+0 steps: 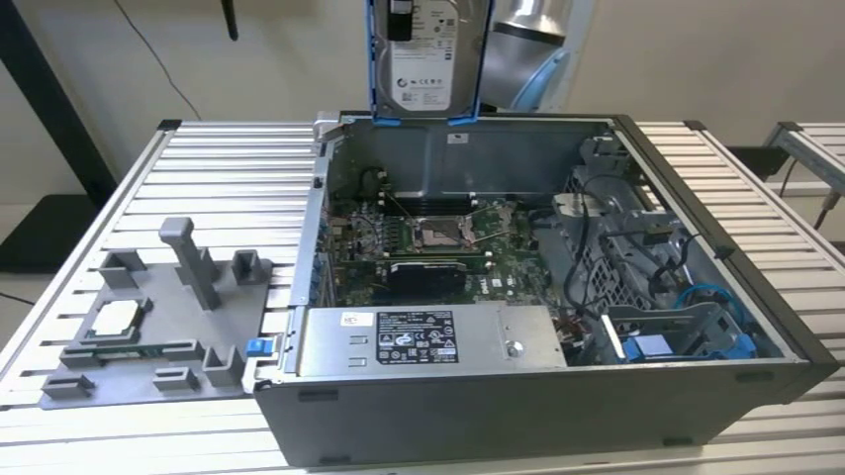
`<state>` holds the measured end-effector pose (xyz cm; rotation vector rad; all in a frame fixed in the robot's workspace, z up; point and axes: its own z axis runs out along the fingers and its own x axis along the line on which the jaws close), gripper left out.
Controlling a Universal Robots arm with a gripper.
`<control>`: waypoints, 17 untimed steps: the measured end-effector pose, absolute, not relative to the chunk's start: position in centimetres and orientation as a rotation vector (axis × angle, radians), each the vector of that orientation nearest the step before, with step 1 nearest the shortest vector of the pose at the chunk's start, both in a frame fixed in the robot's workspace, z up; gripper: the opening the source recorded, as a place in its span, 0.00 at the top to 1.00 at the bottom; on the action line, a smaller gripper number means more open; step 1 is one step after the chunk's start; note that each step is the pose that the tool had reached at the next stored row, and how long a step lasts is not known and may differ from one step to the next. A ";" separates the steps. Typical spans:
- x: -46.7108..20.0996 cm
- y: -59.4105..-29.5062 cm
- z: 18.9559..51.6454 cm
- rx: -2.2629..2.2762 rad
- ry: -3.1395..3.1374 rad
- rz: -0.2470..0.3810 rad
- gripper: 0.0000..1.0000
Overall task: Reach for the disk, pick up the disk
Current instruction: 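Pick up the disk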
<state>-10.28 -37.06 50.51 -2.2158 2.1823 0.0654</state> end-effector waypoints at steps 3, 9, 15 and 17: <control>-9.7 -37.1 50.5 -2.216 2.182 0.065 1.00; -8.4 -37.1 50.5 -2.216 2.182 0.065 1.00; -6.7 -37.1 50.5 -2.216 2.182 0.065 1.00; -6.1 -37.1 50.4 -2.216 2.182 0.065 1.00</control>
